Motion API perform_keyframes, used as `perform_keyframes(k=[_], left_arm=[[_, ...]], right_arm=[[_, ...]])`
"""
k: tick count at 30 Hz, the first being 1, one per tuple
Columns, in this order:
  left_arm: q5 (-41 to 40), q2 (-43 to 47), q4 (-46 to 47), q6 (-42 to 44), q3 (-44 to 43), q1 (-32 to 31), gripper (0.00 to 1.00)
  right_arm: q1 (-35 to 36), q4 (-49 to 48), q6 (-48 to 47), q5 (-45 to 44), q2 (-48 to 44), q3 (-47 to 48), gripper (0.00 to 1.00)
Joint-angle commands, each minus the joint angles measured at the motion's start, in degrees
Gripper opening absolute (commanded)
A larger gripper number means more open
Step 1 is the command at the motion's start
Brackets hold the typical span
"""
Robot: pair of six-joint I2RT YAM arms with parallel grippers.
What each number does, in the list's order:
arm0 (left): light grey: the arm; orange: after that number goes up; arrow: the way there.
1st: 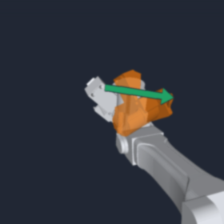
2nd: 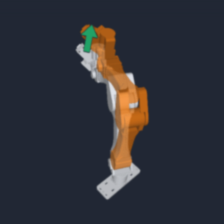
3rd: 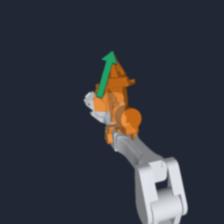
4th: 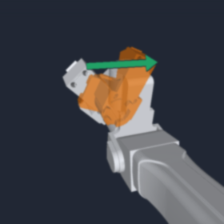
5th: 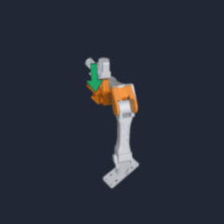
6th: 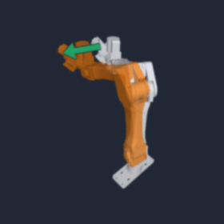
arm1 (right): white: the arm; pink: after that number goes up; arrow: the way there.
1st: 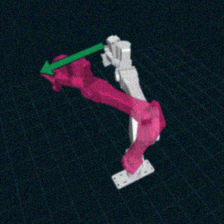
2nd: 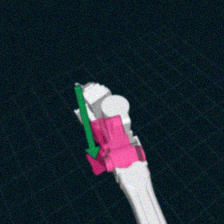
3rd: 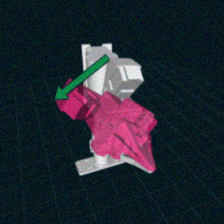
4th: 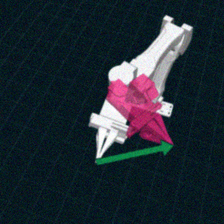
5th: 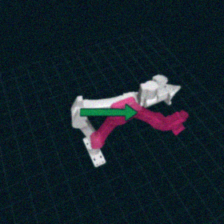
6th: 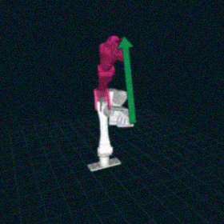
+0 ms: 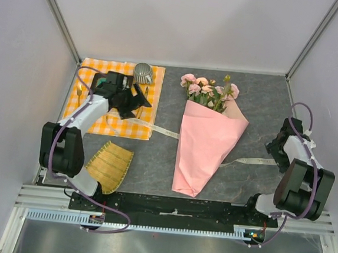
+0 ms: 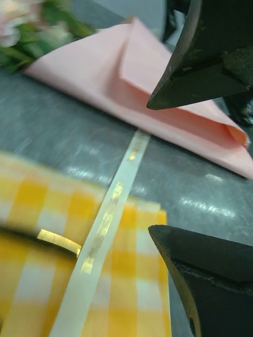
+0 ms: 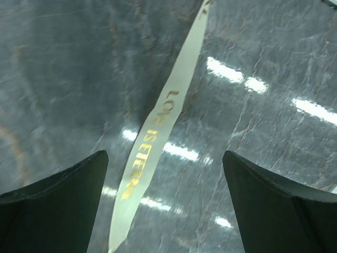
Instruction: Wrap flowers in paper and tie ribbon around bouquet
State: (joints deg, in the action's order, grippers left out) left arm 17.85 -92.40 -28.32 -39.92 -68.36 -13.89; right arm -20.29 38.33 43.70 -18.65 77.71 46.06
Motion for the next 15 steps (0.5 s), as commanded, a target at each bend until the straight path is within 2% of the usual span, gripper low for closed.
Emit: perform_keyframes(k=[1, 4, 8, 11, 14, 15], left_arm=[[-5.62, -2.51, -4.81, -7.63, -0.45, 5.8, 0.97], [-8.61, -6.2, -7.89, -8.15, -3.79, 6.07, 0.97], [-15.9, -9.46, -10.97, -11.22, -5.91, 5.98, 0.98], [-18.96, -10.96, -12.9, -12.28, -7.4, 5.37, 0.98], [-21.81, -13.94, -13.25, -14.03, -9.94, 5.1, 0.98], [-21.8, -15.77, -14.56, -14.39, -10.91, 4.84, 0.98]], right_arm=[[-0.01, -3.43, 3.06, -10.69, 6.99, 2.54, 0.97], [-0.88, -5.17, 3.15, -12.02, 9.56, 3.07, 0.92], [-6.06, -9.75, 0.77, -7.89, 12.19, 1.22, 0.85], [-7.13, -10.81, -1.6, -6.84, 15.97, 2.62, 0.79], [-7.13, -11.86, -1.78, -3.15, 17.65, 2.1, 0.66], [-7.13, -12.65, -1.78, -2.62, 17.39, 1.58, 0.53]])
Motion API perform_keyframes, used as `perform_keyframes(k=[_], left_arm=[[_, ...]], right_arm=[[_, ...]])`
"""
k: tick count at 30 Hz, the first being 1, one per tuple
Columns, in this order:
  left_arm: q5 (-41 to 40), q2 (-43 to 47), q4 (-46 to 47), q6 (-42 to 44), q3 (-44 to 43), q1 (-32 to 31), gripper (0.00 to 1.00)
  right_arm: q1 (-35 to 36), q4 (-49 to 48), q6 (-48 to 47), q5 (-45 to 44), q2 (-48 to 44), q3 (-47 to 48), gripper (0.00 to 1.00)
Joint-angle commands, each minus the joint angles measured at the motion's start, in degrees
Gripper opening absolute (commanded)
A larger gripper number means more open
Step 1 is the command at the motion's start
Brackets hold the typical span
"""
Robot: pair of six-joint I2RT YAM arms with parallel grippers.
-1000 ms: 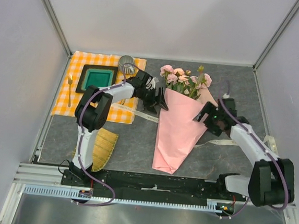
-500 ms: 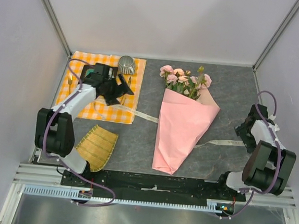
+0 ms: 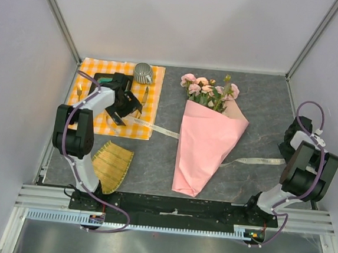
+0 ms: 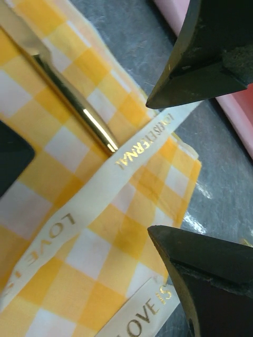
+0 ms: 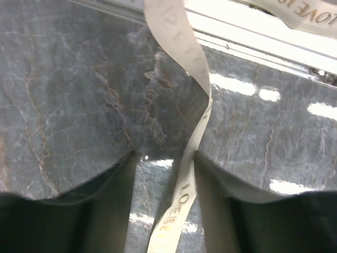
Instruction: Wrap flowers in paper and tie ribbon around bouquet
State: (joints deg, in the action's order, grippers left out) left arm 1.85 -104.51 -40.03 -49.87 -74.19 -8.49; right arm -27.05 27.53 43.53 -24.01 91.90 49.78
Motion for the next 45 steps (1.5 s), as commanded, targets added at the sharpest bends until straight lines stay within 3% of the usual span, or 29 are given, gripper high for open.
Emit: perform_keyframes(k=[1, 2, 4, 12, 17, 30, 34, 36, 39, 41, 45], left_arm=[[-7.63, -4.55, -3.21, -4.8, -5.69, -1.78, 0.98], [-8.52, -5.09, -3.21, -5.67, -6.66, -2.49, 0.98], [-10.27, -6.75, -4.43, -7.95, -7.72, -4.94, 0.96], [-12.21, -8.87, -6.9, -18.86, -8.25, -9.96, 0.91], [-14.68, -11.85, -8.13, -22.99, -10.88, -11.19, 0.79], [-20.91, -12.21, -8.4, -23.26, -12.82, -13.22, 0.36], [-23.11, -10.28, -7.69, -20.98, -12.12, -14.1, 0.38], [-23.2, -9.31, -6.99, -20.62, -11.59, -14.1, 0.5], [-21.98, -8.87, -6.82, -20.89, -11.41, -14.18, 0.57], [-20.83, -8.78, -6.81, -20.62, -11.5, -14.18, 0.57], [-22.06, -7.38, -6.38, -19.57, -11.5, -14.45, 0.47]], right_arm=[[-0.29, -2.21, -1.52, 2.31, 2.94, -2.49, 0.45], [-0.29, -2.39, -1.69, 2.13, 2.5, -2.67, 0.38], [-0.2, -2.74, -2.04, 1.95, 0.83, -3.11, 0.34], [0.5, -1.6, -2.31, 1.16, -5.23, -3.99, 0.01], [2.08, -1.34, -2.4, 2.56, -9.18, -5.57, 0.0], [4.19, 2.0, -4.94, 4.59, -20.97, -5.66, 0.0], [4.81, 2.44, -5.47, 4.5, -22.64, -6.27, 0.0], [4.9, 2.44, -5.65, 4.5, -22.73, -6.19, 0.0], [4.99, 2.53, -5.73, 5.11, -22.64, -5.75, 0.0], [5.07, 2.53, -5.65, 5.38, -22.73, -5.48, 0.0], [5.25, 2.62, -5.91, 5.03, -22.99, -5.57, 0.0]])
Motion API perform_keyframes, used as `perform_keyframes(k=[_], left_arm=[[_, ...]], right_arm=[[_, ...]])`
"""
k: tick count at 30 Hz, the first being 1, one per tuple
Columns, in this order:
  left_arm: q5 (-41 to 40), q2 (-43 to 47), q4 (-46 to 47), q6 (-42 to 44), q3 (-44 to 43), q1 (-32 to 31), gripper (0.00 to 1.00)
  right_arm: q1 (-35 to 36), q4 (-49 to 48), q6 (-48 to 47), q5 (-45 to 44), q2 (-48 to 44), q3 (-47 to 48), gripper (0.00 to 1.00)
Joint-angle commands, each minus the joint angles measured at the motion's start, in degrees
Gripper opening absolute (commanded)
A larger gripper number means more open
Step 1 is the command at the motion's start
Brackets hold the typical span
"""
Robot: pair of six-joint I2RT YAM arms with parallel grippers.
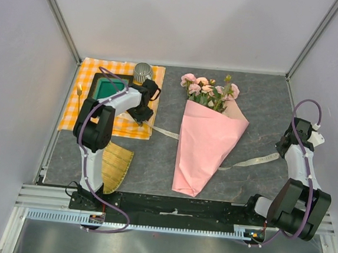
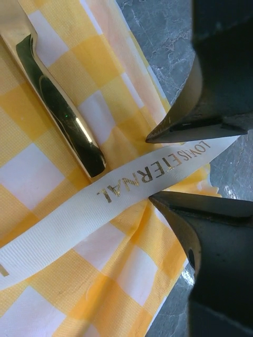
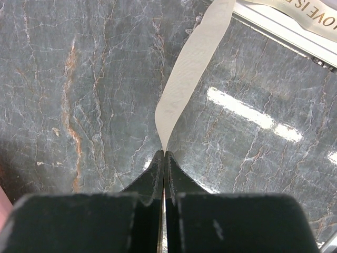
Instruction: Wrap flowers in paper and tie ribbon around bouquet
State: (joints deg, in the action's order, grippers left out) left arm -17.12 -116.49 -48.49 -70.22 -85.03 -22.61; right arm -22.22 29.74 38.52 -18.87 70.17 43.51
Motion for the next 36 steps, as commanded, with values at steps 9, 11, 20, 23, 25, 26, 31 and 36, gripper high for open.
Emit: perform_keyframes(k=[9, 11, 20, 23, 25, 26, 31, 36], left_arm=[[-3.79, 8.03, 1.99, 1.39, 2.76, -0.94, 0.75], [-4.06, 7.42, 3.31, 2.53, 2.86, -0.59, 0.69], [-4.15, 3.29, 3.84, 3.94, -0.3, 1.43, 0.57], [-3.53, 1.97, 2.7, 3.16, -0.48, 1.43, 0.64], [-3.18, 1.62, 2.7, 2.28, -0.04, 1.52, 0.64], [-3.18, 1.35, 2.87, 2.28, -0.13, 1.43, 0.62], [-4.14, 0.12, 3.22, 3.15, -1.71, 1.34, 0.43], [-5.29, 0.91, 3.67, 3.94, -1.01, 1.34, 0.34]], right_arm=[[0.86, 0.23, -1.08, 0.68, -0.3, 1.23, 0.0], [0.95, 0.06, -1.08, 0.94, -0.04, 1.23, 0.0], [1.12, -0.03, -1.52, 1.03, 0.05, 1.23, 0.0], [1.04, -0.03, -1.35, 1.38, 0.4, 1.4, 0.0], [1.04, -0.03, -1.43, 1.47, 0.32, 1.49, 0.0], [1.12, -0.12, -1.35, 1.47, 0.23, 1.49, 0.0], [1.21, -0.12, -1.7, 1.3, 0.32, 1.49, 0.0], [1.21, -0.21, -1.61, 1.21, 0.23, 1.49, 0.0]])
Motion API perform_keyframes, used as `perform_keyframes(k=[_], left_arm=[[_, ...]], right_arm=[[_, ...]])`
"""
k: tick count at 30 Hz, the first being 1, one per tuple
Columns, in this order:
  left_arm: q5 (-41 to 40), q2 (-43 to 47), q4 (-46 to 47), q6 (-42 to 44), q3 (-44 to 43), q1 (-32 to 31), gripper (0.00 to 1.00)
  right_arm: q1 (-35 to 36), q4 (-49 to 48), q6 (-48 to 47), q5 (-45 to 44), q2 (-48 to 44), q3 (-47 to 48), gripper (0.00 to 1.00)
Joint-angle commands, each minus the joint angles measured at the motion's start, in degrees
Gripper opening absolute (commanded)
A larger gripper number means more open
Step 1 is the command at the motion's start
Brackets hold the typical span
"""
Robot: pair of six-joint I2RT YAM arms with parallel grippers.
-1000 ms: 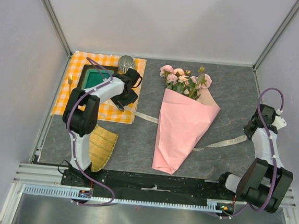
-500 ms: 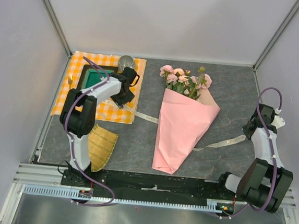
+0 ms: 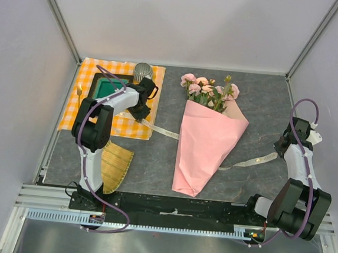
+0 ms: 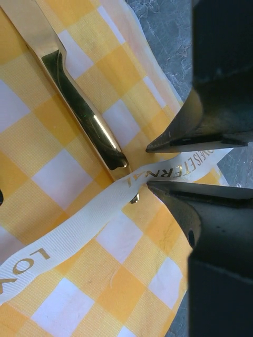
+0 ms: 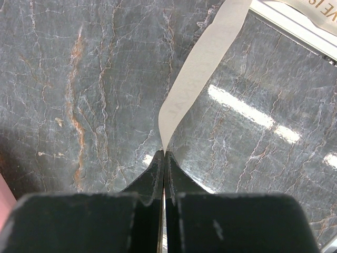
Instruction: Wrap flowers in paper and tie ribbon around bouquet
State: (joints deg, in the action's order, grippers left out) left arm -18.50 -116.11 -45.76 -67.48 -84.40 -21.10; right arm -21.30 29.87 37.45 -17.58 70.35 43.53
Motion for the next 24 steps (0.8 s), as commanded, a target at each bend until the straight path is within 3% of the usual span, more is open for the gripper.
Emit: perform_keyframes(k=[1, 6, 7, 10, 16, 20, 24], left_arm=[[-4.0, 0.71, 0.93, 1.3, -1.47, -0.17, 0.32], [-5.84, 3.0, 0.93, 2.44, -0.59, -1.48, 0.24], [-6.1, 3.52, 0.93, 2.88, -0.59, -1.66, 0.15], [-6.55, 5.72, 0.93, 5.6, -0.5, -3.41, 0.02], [-5.24, 15.82, 5.84, 16.49, 6.51, -8.95, 0.01], [6.24, 25.83, 15.67, 25.26, 19.93, -9.13, 0.02], [18.3, 35.24, 28.68, 27.23, 31.71, -9.13, 0.02]], right_arm=[[0.21, -0.34, -0.36, 0.0, 0.23, 1.56, 0.0], [0.38, -0.42, -0.36, -0.87, 0.23, 1.3, 0.0], [0.38, -0.25, -0.54, -1.4, 0.32, 1.3, 0.0], [0.38, 1.15, -1.5, -3.07, 0.32, 2.26, 0.0], [3.8, 3.79, -4.31, 1.12, -6.86, 3.05, 0.0], [13.78, 4.94, -7.3, 9.74, -13.99, 4.11, 0.0], [25.14, 0.65, -6.43, 23.26, -20.67, 4.29, 0.0]])
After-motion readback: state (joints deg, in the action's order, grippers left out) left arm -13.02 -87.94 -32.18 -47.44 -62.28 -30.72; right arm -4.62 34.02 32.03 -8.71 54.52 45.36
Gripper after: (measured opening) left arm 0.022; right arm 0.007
